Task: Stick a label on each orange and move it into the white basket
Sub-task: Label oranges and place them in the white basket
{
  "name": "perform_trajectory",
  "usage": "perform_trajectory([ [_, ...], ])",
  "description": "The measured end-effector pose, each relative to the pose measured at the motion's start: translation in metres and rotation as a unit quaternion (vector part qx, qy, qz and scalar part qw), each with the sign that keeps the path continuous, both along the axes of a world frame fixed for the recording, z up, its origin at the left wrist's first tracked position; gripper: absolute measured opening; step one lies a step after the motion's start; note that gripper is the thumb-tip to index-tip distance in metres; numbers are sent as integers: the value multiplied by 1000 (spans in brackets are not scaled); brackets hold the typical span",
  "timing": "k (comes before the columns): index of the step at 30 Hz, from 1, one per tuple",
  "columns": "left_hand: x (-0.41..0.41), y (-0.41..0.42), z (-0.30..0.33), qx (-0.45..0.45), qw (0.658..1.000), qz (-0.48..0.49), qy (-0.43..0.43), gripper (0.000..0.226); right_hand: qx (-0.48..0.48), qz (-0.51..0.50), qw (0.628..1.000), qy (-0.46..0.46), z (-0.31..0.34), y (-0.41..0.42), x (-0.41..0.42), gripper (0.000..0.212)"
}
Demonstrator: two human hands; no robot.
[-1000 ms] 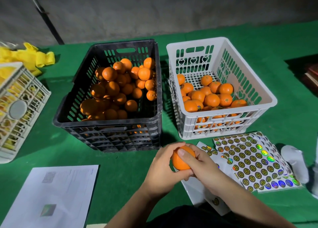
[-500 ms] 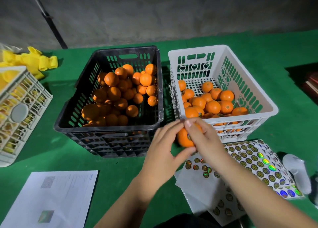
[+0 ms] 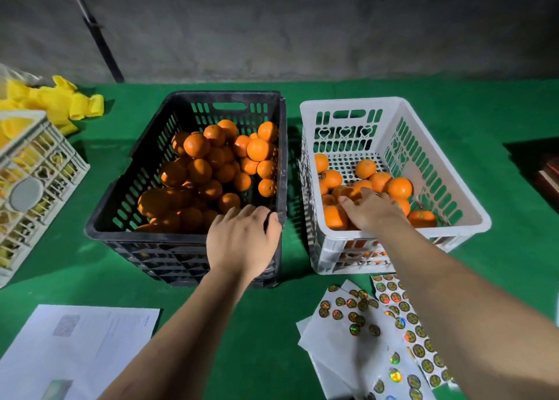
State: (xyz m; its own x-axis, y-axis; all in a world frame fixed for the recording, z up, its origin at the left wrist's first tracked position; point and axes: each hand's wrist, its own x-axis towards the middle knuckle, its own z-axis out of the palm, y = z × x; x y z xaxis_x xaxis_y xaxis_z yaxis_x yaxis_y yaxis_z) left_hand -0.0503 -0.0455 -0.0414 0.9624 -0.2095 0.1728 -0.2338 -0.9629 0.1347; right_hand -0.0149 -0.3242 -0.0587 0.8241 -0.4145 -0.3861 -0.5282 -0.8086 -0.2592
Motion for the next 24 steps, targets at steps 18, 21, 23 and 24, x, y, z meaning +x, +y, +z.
perform_trajectory([
  [18, 69, 17, 11, -147, 962, -61, 221, 35, -107, 261, 937, -208, -3, 72, -6, 63],
  [21, 123, 27, 8, -46, 984, 14, 172, 49, -106, 249, 941, -205, 0, 72, -6, 61],
  [23, 153, 36, 1, -9, 981, 90, 171, 62, -109, 243, 942, -202, 0, 72, -8, 60],
  [24, 166, 40, -4, -2, 975, 125, 182, 66, -110, 239, 944, -201, 0, 71, -7, 60],
])
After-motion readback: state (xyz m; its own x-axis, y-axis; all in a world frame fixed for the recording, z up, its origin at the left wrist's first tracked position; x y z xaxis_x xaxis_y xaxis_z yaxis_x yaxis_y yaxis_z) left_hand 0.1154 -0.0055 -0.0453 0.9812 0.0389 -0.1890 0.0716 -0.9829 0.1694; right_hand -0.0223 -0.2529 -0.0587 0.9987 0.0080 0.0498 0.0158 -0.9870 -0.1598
